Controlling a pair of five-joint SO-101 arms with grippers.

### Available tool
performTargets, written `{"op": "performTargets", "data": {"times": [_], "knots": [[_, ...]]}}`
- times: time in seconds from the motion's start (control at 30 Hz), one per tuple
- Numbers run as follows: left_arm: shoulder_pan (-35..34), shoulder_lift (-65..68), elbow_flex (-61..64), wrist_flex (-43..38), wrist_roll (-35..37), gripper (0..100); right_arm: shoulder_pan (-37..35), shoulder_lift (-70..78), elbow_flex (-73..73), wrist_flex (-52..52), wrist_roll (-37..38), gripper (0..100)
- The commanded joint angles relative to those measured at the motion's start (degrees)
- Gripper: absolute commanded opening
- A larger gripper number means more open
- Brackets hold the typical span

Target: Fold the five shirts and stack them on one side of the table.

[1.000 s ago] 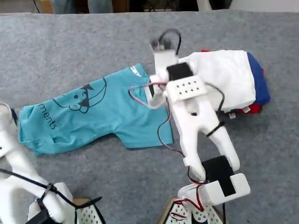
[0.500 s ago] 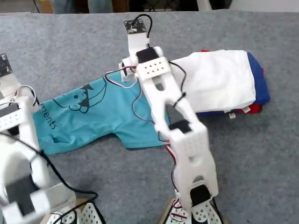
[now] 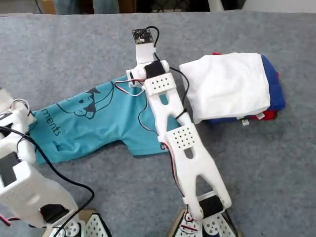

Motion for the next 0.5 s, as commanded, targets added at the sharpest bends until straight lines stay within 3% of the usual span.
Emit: {"op": "performTargets", "data": {"times": [0.0,0.2,0.33,0.47], "knots": [[-2.33,-0.97,-2.59,-0.97,-0.53,3,2.37,-0.22,-2.51,1.58,0.7,1.5],[-5.32,-2.73,-3.74,0.0,0.44,3,2.9,-1.36,-3.03,2.55,0.79,1.5],[-4.18,-9.23,-9.45,12.57,5.1,3,1.93,-6.02,-2.86,3.96,0.88,1.5],[2.24,-15.12,-15.25,21.54,7.74,3,1.32,-11.56,-2.86,5.8,0.97,1.5]]}}
